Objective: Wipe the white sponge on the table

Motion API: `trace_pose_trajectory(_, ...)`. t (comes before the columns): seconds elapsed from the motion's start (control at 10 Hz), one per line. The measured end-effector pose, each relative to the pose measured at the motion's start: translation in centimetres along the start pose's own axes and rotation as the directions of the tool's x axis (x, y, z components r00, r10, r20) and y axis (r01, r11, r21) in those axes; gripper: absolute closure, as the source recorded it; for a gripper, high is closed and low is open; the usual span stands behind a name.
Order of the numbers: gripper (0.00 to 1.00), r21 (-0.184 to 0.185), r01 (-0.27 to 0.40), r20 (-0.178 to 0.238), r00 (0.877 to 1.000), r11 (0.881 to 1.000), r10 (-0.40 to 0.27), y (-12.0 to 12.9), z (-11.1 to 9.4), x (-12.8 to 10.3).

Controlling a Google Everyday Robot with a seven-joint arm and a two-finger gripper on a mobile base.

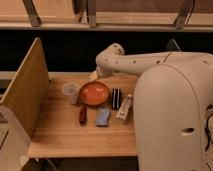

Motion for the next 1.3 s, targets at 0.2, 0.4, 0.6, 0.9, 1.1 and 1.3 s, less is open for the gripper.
trace_pose_trajectory(0.2,0.2,0.0,0.0,0.0,1.0,1.0,0.0,0.0,0.0,0.0)
trace_pose_trajectory(0.4,0.2,0.0,0.0,0.0,1.0,1.0,0.0,0.0,0.0,0.0)
trace_pose_trajectory(0.6,0.2,0.0,0.0,0.0,1.0,1.0,0.0,0.0,0.0,0.0)
trace_pose_trajectory(0.9,0.2,-0.005,0.006,-0.007,1.0,1.0,-0.006,0.2,0.0,0.1)
trace_pose_trajectory(1.1,0.2,-0.018,0.048,-0.056,0.997,0.999,-0.049,1.5,0.0,1.2)
trace_pose_trajectory(1.3,0.2,-0.062,0.091,-0.282,0.954,0.994,-0.105,4.4,-0.6,7.3)
